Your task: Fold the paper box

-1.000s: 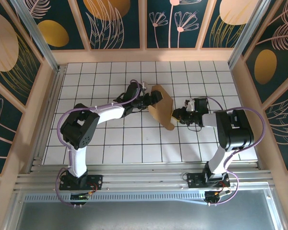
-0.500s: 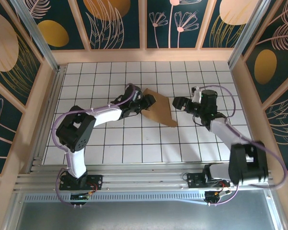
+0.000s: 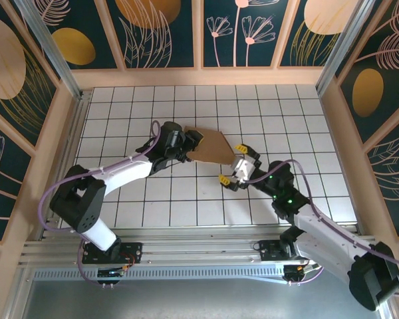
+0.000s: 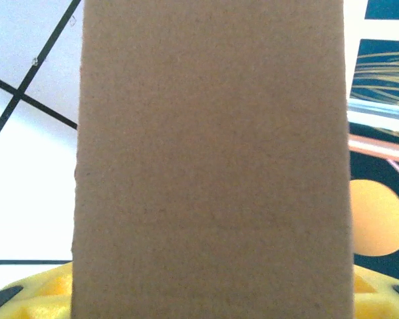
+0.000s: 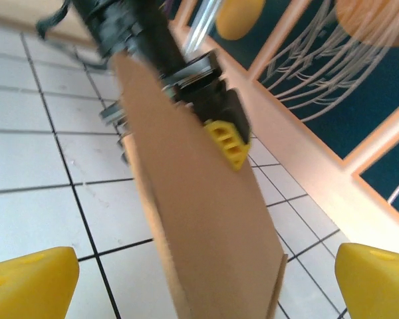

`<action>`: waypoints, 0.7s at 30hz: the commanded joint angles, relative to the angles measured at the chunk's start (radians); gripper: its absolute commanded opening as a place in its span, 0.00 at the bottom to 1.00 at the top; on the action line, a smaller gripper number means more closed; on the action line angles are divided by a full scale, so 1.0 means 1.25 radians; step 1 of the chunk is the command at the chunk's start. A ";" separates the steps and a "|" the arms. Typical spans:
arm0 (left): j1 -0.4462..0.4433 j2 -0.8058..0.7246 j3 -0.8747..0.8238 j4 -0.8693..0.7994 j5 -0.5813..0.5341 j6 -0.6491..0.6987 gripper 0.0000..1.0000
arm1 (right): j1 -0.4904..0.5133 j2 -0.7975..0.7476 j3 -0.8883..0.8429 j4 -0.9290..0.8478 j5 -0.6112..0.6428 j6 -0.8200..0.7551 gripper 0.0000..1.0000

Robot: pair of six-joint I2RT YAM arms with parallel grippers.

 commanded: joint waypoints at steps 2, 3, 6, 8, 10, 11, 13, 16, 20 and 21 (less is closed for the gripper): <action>-0.001 -0.054 -0.042 0.020 -0.033 -0.086 0.45 | 0.074 0.107 0.040 0.081 0.145 -0.209 0.99; -0.002 -0.059 -0.049 0.021 -0.033 -0.092 0.45 | 0.081 0.139 0.049 0.106 0.171 -0.214 0.99; -0.001 -0.071 -0.058 0.027 -0.032 -0.101 0.45 | 0.097 0.231 0.077 0.195 0.240 -0.233 0.98; 0.000 -0.082 -0.063 0.029 -0.037 -0.102 0.45 | 0.098 0.277 0.102 0.203 0.241 -0.234 0.95; -0.001 -0.092 -0.068 0.032 -0.041 -0.103 0.44 | 0.099 0.316 0.126 0.190 0.226 -0.236 0.90; 0.000 -0.097 -0.069 0.032 -0.042 -0.104 0.45 | 0.099 0.334 0.136 0.182 0.216 -0.236 0.85; 0.000 -0.103 -0.073 0.033 -0.046 -0.107 0.45 | 0.102 0.358 0.147 0.183 0.211 -0.234 0.77; -0.001 -0.110 -0.078 0.040 -0.047 -0.113 0.45 | 0.107 0.376 0.161 0.165 0.196 -0.236 0.66; 0.000 -0.110 -0.078 0.064 -0.041 -0.125 0.50 | 0.108 0.386 0.190 0.068 0.152 -0.237 0.53; 0.000 -0.110 -0.077 0.070 -0.040 -0.125 0.52 | 0.108 0.385 0.192 0.058 0.152 -0.235 0.50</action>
